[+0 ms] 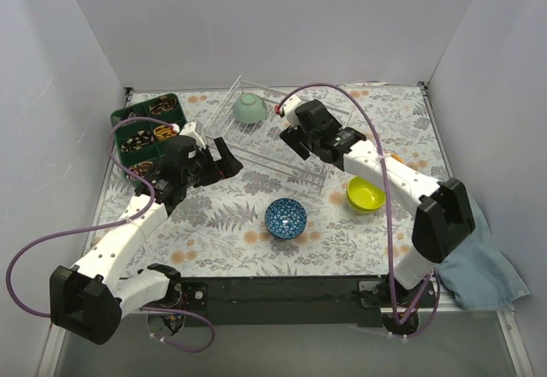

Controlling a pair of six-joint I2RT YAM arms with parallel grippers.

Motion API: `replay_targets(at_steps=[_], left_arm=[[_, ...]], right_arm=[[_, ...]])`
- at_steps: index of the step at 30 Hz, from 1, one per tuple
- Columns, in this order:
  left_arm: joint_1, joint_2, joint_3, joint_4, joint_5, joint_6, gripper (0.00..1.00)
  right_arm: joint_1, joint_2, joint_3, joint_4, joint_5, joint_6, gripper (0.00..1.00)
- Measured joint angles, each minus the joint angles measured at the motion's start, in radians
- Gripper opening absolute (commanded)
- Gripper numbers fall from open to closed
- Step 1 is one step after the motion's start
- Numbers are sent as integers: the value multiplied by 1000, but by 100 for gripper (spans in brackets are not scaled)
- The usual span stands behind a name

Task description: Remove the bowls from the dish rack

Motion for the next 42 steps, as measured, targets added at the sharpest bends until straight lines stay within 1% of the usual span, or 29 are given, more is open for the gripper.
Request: replay_targets(at_steps=[9,15,18,24,34,42], left_arm=[[0,-51,0,-68,1,24,98],[-1,-79,0,-84,1,31,98],[-1,-93,0,-88,1,35,98],[-2,-101,-16,-91,1,42,98],[-8,-101,-31,-95,-8,58,98],[-8,-109,-39,-95,-17,64,98]], right_arm=[[-29,271,169,-26,60,-196,97],[-29,405,234,-53,138,-277,97],[-30,454,240,-66,175,-304,97],[-36,493,244,-75,247,-329,97],[-37,533,245,-35,356,-345,96],[-43,550,237,45,428,-362,95]])
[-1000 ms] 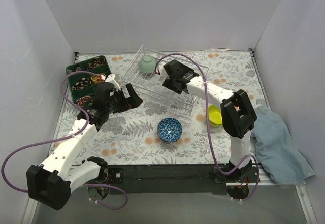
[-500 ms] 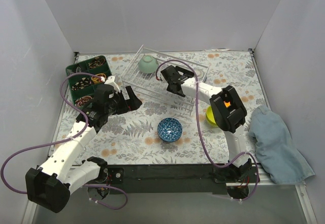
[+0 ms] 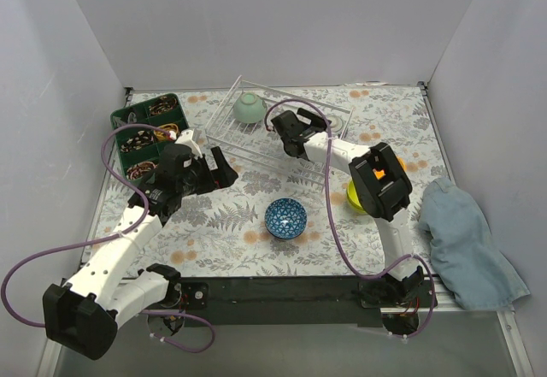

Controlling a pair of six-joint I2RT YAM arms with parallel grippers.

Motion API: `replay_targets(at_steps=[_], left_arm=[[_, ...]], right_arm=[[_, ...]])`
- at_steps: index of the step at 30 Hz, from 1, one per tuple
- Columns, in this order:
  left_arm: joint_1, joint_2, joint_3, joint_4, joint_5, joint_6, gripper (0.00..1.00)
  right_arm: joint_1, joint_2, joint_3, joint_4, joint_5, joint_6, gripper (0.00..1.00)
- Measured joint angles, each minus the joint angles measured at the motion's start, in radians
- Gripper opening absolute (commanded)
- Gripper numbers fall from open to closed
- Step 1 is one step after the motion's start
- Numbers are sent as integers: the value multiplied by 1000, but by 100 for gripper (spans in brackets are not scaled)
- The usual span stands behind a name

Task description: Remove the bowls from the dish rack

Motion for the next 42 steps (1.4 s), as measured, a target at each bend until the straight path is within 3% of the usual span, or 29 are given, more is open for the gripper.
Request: replay_targets(at_steps=[9,12,15,19,27,36,42], left_arm=[[-4,-6,-20,-2,-3,7,98],[-5,-6,-22,-3,-4,9,98],[-5,-6,-22,-3,-6,13,98],[-5,-6,-22,-3,-6,15,98],[-5,-6,-22,-3,-6,19,98],[-5,-6,-22,-3,-6,23,98],[-5,4,-8,-3,-6,27,98]], right_arm=[[-1,16,-12,56,26,-24,92],[-3,21,-13,63,30,-24,84],[-3,24,-14,63,25,-23,70],[-3,24,-14,68,29,-27,38],[6,14,-14,59,18,-28,15],[70,-71,-14,53,-27,-27,5],[100,-126,6,-14,-82,40,3]])
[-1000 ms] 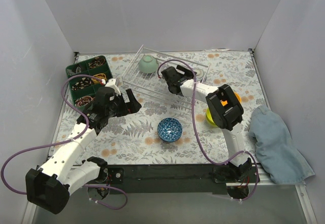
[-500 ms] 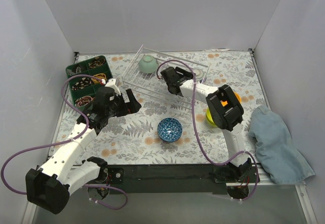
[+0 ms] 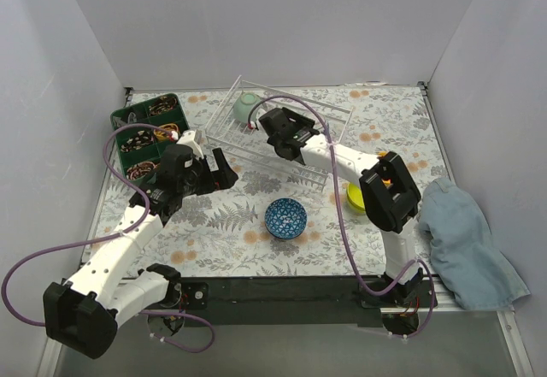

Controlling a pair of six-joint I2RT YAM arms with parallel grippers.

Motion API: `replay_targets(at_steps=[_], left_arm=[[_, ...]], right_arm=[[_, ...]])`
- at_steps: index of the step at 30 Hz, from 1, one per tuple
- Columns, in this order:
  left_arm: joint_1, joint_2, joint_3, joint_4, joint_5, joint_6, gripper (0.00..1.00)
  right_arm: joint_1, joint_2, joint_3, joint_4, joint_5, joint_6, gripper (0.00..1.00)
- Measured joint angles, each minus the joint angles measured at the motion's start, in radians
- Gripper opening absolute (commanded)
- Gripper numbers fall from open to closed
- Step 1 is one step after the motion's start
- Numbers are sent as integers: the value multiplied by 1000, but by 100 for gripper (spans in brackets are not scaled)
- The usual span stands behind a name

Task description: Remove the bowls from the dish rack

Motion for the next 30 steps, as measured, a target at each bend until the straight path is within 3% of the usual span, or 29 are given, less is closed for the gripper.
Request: replay_targets(at_steps=[11,23,30], left_arm=[[0,37,40,18,10,-5,98],[0,135,94,109,18,-26,98],[0,220,139,226,61,-71,98]], right_arm=[[-9,-129,42,-160,-254,240,2],[-88,-310,52,-185,-596,615,2],[-192,-467,-133,-68,-806,858,1]])
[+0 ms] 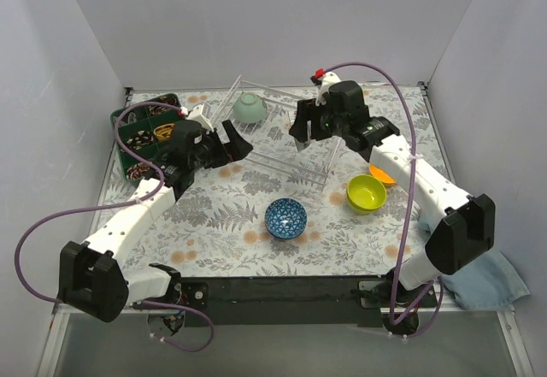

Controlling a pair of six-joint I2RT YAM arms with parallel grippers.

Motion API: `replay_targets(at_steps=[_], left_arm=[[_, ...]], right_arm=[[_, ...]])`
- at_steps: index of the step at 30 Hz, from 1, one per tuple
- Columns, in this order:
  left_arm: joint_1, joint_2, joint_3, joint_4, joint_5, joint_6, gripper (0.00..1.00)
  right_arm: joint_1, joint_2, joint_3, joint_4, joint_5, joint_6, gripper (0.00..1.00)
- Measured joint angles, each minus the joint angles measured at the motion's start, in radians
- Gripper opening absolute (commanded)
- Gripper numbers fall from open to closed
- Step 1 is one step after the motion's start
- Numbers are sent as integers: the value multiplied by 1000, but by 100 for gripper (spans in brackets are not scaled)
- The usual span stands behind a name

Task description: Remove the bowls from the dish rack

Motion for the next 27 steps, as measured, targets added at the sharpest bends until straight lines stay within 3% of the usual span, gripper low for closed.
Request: replay_targets(at_steps=[14,27], left_arm=[[-40,165,0,309,153,-170,98],[-94,261,-3,494,218,-289,81]], right_arm=[[-86,-190,-314,326,-300,332,1],[-118,-261,-474,548,-433,523,1]])
